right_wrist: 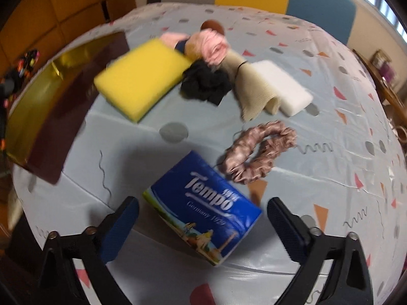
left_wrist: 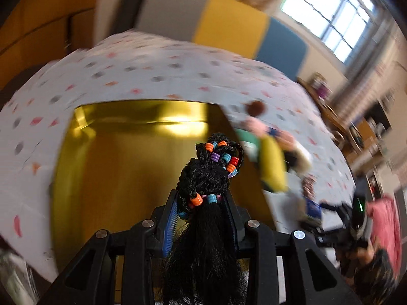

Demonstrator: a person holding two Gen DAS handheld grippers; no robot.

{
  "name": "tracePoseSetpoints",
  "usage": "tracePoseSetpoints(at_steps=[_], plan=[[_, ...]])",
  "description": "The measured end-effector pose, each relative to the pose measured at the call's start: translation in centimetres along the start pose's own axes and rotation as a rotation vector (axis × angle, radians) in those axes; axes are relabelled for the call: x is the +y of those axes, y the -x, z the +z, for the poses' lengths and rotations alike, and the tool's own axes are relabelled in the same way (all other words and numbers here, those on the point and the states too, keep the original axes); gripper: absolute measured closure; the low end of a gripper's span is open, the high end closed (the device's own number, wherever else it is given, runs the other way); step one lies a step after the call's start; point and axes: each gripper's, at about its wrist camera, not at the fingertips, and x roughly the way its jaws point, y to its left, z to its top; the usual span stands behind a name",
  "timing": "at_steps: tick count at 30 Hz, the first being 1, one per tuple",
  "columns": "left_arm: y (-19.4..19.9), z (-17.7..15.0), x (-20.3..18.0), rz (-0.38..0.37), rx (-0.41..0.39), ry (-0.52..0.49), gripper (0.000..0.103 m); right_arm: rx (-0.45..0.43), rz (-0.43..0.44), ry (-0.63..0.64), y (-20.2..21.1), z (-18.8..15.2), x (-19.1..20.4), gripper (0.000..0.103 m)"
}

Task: Organize soft objects
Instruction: 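Carry the wig into the gold tray with the left tool while the right tool grasps the blue tissue pack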

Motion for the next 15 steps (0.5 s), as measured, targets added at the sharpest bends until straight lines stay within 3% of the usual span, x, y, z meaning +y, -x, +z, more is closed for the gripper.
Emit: tracePoseSetpoints(at_steps=[3,5,7,15], plan=[[-0.7,0.7,2.6,0.046,0.005,0.057,0.07,-0.007,-0.014,0.028,-0.1,-0.4,0.4,0.025],[-1.7,1.3,3.6,0.056,0.02,0.094,0.07,-0.013,-0.02,0.038,0.2,-0.4,0.4,0.028],[-2.8,1.8,4.0,0.043,0.035,0.132,0.07,-0.014,-0.023,0.037,0.3,-0.4,0.1,0.028],[-7.6,3.7,1.7,0.06,0.082,0.129,0.07,0.006,0.004,-0.003,0.2,-0.4,-0.1,0.029]])
